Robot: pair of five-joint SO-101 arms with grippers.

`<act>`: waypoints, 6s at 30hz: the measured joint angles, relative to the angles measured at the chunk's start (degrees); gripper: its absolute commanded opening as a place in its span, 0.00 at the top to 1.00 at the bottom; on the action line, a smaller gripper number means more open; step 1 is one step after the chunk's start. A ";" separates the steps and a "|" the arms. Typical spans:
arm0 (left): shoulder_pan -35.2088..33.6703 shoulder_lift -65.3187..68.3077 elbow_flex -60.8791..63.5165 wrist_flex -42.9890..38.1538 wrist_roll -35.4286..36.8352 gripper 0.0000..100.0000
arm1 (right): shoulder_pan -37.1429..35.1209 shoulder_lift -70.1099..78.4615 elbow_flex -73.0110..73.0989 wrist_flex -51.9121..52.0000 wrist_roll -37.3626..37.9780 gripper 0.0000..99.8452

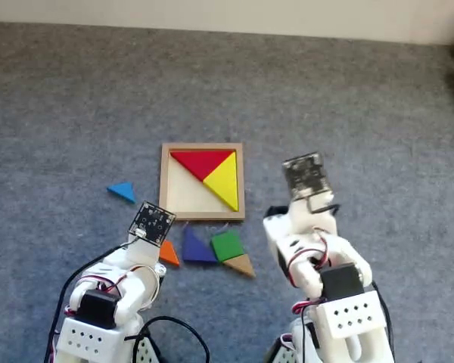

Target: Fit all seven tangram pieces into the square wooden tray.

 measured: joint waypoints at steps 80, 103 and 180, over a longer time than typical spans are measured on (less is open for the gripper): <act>0.00 0.00 0.00 0.00 0.00 0.99 | -20.40 52.57 -11.96 -4.66 7.03 0.86; 0.00 0.00 0.00 0.00 0.00 0.99 | -8.97 52.92 -15.91 -0.09 7.12 0.68; 0.00 0.00 0.00 0.00 0.00 0.99 | -16.35 64.35 -23.38 -0.88 28.22 0.77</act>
